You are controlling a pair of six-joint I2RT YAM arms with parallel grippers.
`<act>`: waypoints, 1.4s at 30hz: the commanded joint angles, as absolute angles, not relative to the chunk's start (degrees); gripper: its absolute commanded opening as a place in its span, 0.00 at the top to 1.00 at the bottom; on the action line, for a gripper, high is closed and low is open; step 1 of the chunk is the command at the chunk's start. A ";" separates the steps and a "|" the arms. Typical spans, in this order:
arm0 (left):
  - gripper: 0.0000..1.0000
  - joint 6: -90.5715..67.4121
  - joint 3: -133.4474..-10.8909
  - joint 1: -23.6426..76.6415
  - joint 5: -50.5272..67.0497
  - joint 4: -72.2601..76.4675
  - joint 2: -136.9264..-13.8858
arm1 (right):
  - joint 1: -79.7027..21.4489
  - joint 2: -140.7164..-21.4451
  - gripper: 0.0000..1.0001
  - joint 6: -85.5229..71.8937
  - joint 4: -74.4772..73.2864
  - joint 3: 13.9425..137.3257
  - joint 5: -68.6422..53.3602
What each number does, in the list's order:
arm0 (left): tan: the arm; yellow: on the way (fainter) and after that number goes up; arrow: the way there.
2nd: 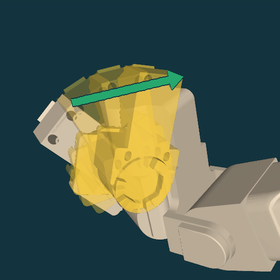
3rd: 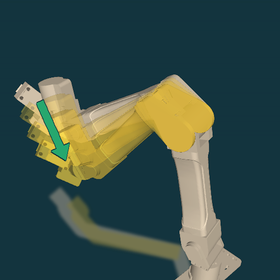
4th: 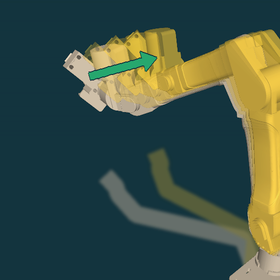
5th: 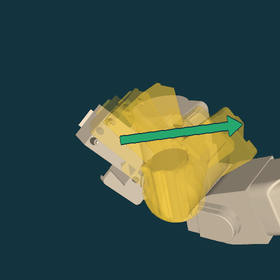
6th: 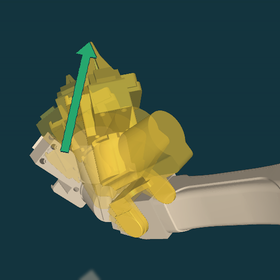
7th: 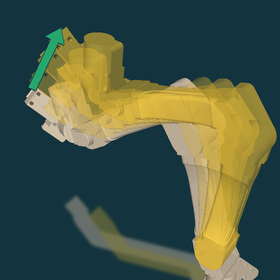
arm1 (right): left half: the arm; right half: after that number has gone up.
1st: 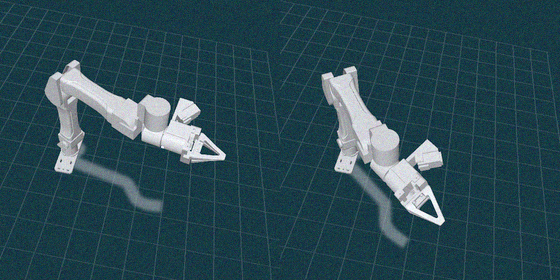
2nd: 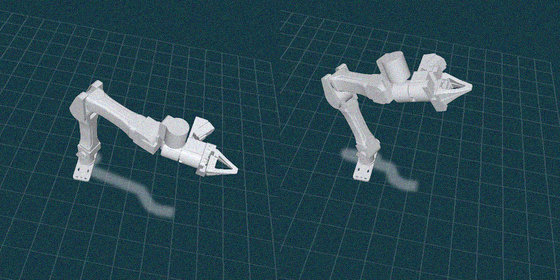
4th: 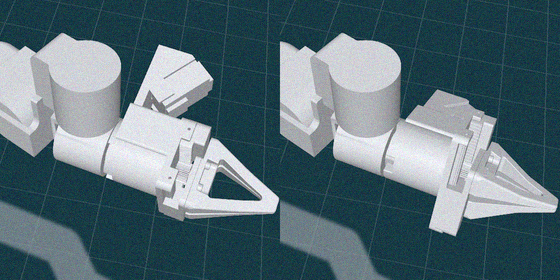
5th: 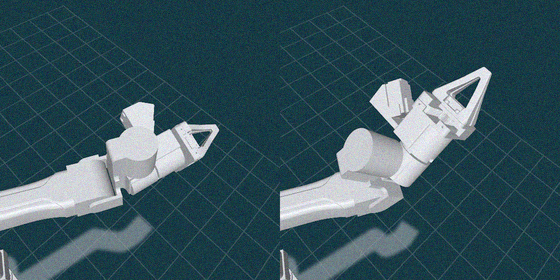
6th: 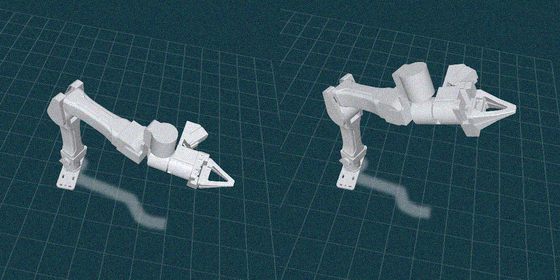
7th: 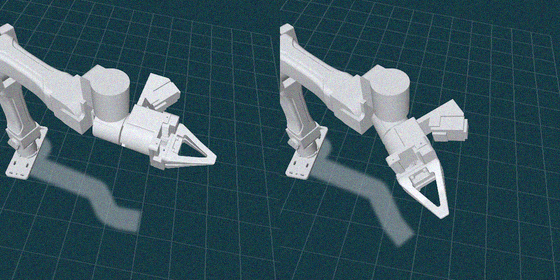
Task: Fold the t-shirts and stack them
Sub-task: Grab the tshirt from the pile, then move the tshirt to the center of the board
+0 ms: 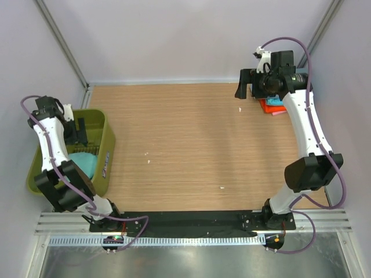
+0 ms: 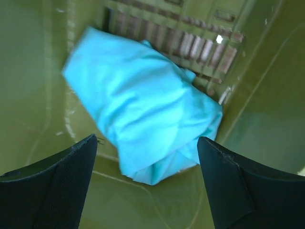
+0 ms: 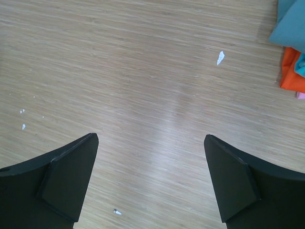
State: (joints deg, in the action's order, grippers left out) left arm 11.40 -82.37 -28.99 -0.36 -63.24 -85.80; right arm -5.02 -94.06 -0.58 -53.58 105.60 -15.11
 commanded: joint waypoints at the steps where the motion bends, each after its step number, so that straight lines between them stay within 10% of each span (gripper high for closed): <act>1: 0.14 12.83 -80.60 -29.88 5.88 -67.14 -88.50 | -4.83 -95.53 0.00 1.41 -55.11 109.86 -18.72; 15: 0.29 18.19 -72.60 -32.52 0.79 -64.86 -97.20 | -5.10 -97.91 0.00 1.41 -54.76 111.53 -21.88; 22: 1.00 16.44 -78.21 -33.49 6.67 -69.51 -100.99 | -5.10 -97.91 0.00 2.11 -54.58 110.92 -21.62; 36: 1.00 3.35 -145.15 -23.83 26.81 -80.25 -106.16 | -5.01 -99.84 0.00 5.98 -50.36 118.39 -13.80; 42: 1.00 8.69 -133.19 -4.78 25.06 -55.76 -93.01 | -5.01 -99.67 0.00 6.50 -49.83 116.46 -10.90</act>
State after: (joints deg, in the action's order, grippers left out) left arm 6.66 -138.72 -11.14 23.55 -66.30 -98.17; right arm -5.02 -99.70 5.54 -52.14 116.33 -13.89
